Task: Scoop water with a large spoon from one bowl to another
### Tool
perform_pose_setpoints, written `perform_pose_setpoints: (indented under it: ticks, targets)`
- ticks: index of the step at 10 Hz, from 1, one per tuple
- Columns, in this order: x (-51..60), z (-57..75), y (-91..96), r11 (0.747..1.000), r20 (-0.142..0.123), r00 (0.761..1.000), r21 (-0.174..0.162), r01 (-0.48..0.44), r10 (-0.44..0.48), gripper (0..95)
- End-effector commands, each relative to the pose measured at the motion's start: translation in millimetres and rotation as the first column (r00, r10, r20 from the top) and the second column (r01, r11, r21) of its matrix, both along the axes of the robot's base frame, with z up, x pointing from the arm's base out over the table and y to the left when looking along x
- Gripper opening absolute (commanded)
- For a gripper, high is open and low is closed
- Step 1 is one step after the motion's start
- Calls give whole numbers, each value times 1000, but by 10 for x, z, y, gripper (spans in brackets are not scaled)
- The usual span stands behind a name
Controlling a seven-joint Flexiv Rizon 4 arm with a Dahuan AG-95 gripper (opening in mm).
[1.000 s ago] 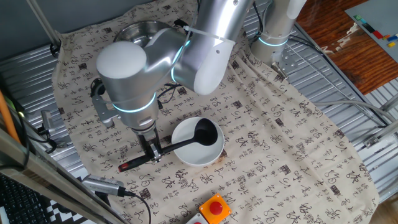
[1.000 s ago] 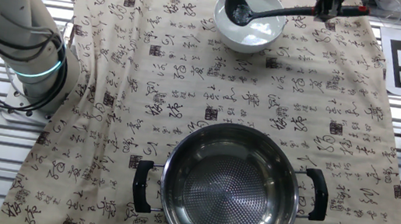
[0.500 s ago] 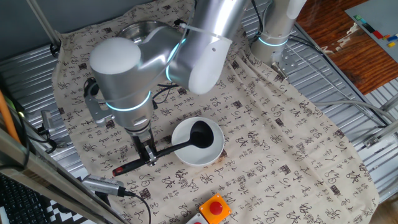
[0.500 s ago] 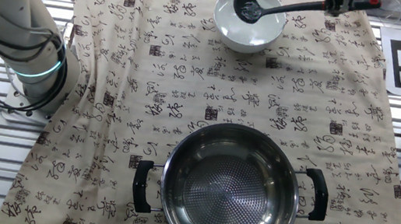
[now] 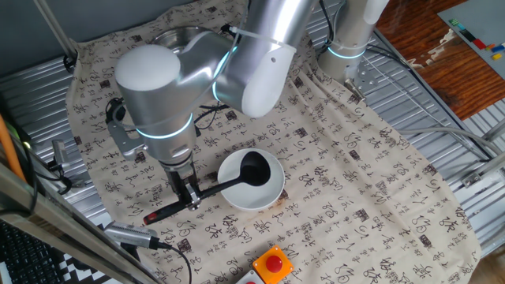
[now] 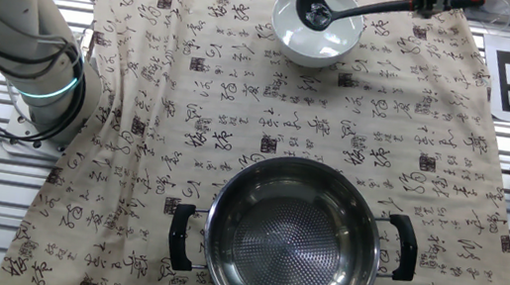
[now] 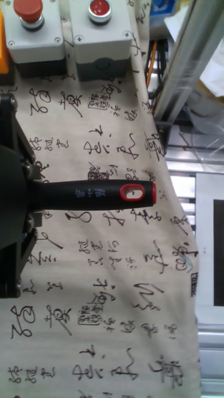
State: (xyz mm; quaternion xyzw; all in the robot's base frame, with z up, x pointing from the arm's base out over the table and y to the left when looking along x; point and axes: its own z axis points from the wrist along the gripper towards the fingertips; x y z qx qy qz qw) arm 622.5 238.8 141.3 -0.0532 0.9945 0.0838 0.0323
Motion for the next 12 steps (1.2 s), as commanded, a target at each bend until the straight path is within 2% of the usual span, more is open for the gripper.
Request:
perform_pose_setpoints:
  ticks: [1,3,7,12]
  targets:
    - [8,-1,9,1000,1,1000,4,-1,1,0]
    - [9,-2,11,1000,17,1000,13,6,-6,0]
    - [30,-8,31,998,53,998,59,23,-26,0]
    - [116,-60,135,997,83,996,78,27,-33,0]
